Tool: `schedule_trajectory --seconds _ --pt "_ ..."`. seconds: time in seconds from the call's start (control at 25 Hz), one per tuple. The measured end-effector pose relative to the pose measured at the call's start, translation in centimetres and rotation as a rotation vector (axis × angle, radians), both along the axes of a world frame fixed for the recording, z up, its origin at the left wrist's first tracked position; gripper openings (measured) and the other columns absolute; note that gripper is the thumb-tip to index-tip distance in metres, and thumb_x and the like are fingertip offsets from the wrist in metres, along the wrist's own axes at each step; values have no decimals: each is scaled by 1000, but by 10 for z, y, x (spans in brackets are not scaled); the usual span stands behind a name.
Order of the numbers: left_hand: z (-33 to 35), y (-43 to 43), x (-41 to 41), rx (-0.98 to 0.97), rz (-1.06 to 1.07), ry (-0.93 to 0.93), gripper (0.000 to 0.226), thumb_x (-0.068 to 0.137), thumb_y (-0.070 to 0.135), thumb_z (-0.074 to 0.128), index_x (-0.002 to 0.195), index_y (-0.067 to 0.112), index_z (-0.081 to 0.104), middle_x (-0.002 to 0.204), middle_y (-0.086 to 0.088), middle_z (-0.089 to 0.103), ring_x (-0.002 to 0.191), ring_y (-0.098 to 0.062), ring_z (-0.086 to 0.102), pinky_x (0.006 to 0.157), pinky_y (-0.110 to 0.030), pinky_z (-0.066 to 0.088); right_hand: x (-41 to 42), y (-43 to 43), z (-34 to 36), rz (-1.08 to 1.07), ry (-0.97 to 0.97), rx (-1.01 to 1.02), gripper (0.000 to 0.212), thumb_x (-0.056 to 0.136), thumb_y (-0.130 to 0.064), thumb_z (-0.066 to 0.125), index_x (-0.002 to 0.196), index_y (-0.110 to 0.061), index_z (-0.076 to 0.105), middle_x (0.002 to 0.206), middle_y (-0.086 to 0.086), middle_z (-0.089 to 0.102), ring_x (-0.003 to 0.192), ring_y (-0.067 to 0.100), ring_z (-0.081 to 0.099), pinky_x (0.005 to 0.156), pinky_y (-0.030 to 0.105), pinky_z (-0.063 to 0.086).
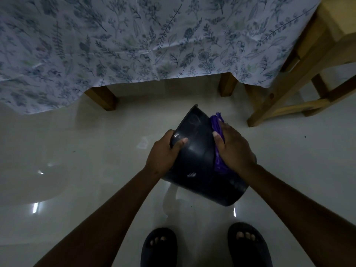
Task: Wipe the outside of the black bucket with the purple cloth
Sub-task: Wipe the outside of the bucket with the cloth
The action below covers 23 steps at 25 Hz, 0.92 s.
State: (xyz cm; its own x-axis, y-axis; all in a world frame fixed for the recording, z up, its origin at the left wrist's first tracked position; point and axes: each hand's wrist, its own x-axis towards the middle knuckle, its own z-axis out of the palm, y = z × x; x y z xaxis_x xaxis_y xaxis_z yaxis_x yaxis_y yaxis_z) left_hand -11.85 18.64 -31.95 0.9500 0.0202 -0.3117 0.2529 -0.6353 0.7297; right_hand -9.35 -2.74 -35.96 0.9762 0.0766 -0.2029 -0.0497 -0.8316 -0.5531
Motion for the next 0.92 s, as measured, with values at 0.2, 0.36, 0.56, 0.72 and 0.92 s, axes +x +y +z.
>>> schedule_trajectory --seconds 0.2,0.36,0.56,0.72,0.92 --pt "-8 -9 13 60 27 -66 31 94 45 51 109 19 56 101 1 68 88 -15 65 76 -27 54 -85 22 -9 235 -209 -296 68 96 -52 29 153 -22 11 161 5 14 148 29 12 118 50 16" --pt "-8 -10 13 13 17 -121 33 95 46 49 110 18 55 103 -1 70 91 -17 68 76 -27 57 -52 24 -5 209 -236 -207 62 98 -51 30 152 -24 17 160 4 23 147 26 19 116 48 21" --pt "-4 -12 6 88 29 -119 32 96 47 45 109 19 54 98 -4 71 85 -21 68 73 -34 57 10 -14 -4 -108 108 85 70 91 -68 16 139 -26 42 136 5 57 123 26 55 101 41 44" --pt "-12 -4 0 105 49 -97 32 95 50 44 103 21 53 95 -2 70 82 -21 68 71 -36 58 -70 22 -4 177 -108 -285 66 97 -57 18 153 -22 15 160 4 21 147 28 19 115 48 20" --pt "-1 -14 7 9 20 -82 32 95 49 45 106 21 54 95 3 68 83 -16 67 70 -30 57 -49 22 1 129 -123 -167 67 96 -57 24 153 -24 15 160 2 22 147 24 19 116 44 20"
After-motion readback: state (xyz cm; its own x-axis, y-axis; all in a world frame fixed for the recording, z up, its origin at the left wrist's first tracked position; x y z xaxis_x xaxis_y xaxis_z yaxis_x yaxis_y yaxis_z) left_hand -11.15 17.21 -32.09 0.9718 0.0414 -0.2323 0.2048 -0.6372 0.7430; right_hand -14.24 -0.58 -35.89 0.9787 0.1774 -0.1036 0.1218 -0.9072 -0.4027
